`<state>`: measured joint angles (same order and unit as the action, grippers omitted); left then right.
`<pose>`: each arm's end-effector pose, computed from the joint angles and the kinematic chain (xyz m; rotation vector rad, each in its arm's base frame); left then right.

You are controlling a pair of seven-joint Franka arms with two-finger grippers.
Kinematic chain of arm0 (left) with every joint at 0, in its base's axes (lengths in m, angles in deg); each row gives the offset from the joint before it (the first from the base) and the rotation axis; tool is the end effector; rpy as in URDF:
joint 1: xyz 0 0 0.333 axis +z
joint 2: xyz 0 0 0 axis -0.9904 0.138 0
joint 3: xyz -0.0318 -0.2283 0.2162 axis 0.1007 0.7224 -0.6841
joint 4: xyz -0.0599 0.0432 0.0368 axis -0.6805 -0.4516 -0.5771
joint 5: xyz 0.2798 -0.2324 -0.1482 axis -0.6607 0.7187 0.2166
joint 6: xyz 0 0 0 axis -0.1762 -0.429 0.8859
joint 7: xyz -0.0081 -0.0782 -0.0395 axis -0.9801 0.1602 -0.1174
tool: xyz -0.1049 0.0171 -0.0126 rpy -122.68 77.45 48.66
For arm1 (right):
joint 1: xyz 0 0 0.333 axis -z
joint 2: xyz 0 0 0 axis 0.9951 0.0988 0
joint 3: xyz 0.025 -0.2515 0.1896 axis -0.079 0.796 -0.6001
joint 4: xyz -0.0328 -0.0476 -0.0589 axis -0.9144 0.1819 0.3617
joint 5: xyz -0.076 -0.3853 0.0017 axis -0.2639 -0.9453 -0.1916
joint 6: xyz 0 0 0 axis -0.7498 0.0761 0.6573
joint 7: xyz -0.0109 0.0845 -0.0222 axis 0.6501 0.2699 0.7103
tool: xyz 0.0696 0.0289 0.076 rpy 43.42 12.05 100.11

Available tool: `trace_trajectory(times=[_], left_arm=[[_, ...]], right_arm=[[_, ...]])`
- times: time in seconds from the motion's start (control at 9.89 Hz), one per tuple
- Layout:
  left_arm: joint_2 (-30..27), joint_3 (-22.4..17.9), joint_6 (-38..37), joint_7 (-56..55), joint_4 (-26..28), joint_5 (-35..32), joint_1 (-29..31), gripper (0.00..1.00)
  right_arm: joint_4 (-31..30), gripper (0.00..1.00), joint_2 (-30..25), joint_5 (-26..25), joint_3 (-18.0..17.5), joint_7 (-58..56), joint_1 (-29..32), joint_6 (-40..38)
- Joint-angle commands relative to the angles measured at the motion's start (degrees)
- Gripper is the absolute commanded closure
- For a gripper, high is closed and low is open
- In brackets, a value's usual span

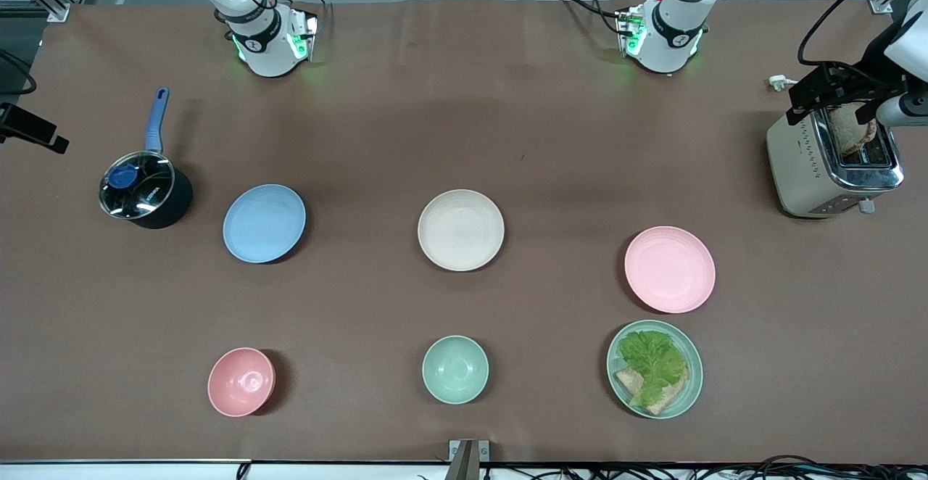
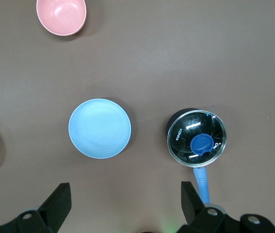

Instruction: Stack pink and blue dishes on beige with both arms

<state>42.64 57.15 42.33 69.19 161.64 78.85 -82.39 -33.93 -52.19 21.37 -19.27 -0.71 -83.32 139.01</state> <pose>0.5200 -0.0495 0.6610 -3.1391 0.0172 0.0095 0.5419 -0.0795 0.6393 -3.1069 0.3142 0.0947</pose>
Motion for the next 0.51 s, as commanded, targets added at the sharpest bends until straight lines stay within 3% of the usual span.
trace_trajectory(times=[0.0, 0.3, 0.4], left_arm=[[1.03, 0.24, -1.07, -0.45, 0.19, 0.98, 0.41, 0.0], [4.09, 0.07, -0.72, 1.04, -0.43, 0.02, 1.28, 0.0], [7.5, 0.15, 1.11, 1.91, -0.25, 0.1, 4.25, 0.0]], right_arm=[[-1.51, 0.0, -1.55, -0.16, -0.41, -0.19, 0.57, -0.11], [-0.98, 0.0, -1.38, -0.16, -0.41, -0.36, 0.66, -0.11], [-0.63, 0.0, -1.12, -0.16, -0.32, -0.54, 0.83, 0.07]])
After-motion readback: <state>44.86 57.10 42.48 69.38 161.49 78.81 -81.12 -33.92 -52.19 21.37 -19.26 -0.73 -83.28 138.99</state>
